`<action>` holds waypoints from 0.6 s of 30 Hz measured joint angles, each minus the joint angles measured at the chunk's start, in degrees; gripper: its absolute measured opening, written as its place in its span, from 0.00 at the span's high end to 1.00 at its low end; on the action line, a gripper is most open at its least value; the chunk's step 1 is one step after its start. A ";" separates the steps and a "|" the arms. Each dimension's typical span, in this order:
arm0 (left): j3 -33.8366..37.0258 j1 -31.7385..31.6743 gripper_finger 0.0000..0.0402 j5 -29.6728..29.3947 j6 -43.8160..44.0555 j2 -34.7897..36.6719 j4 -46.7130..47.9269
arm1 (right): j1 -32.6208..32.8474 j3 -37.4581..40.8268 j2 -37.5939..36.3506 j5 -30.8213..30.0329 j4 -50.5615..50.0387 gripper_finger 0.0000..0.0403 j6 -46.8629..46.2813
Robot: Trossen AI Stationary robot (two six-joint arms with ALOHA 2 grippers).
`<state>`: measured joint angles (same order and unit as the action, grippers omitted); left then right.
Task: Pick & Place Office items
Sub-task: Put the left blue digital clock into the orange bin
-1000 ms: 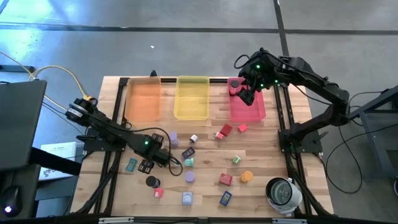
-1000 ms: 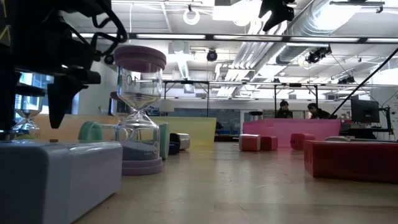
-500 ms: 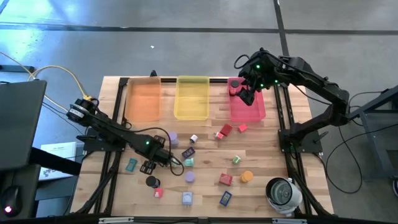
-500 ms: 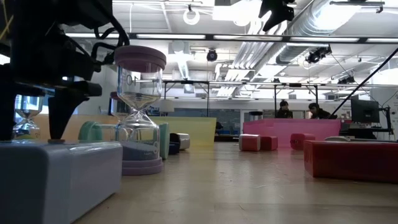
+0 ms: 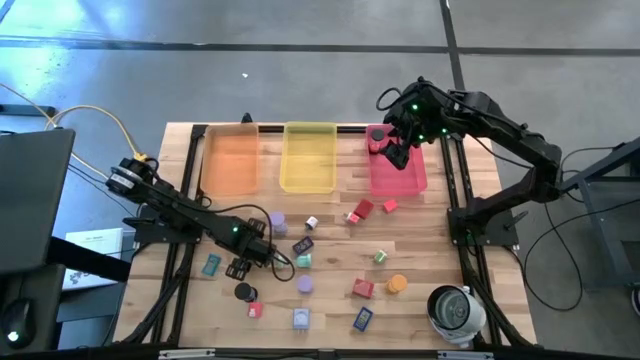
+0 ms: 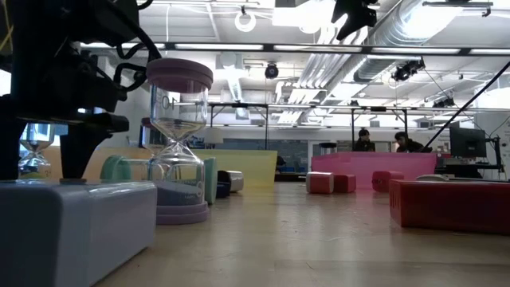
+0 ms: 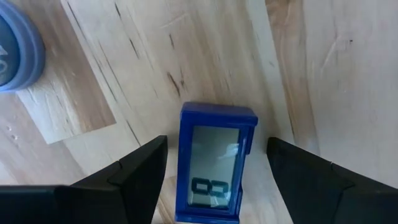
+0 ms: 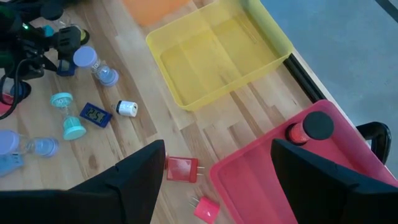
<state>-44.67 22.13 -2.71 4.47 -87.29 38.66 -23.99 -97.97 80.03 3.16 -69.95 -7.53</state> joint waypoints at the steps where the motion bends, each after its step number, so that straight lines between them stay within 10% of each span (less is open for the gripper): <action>1: 0.03 0.00 0.36 0.07 0.00 0.00 0.00 | 0.00 0.00 -0.02 0.00 0.08 0.30 0.00; 10: 0.05 0.07 0.67 0.40 -1.43 -0.02 0.02 | 0.00 0.00 -0.02 0.00 1.27 0.30 0.02; 18: 0.36 0.04 0.67 -1.26 2.53 1.58 0.15 | 0.00 0.00 -0.01 0.00 1.64 0.30 0.02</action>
<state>-44.31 22.17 -3.97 7.00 -85.71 38.80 -23.99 -97.97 80.01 3.16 -68.31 -7.51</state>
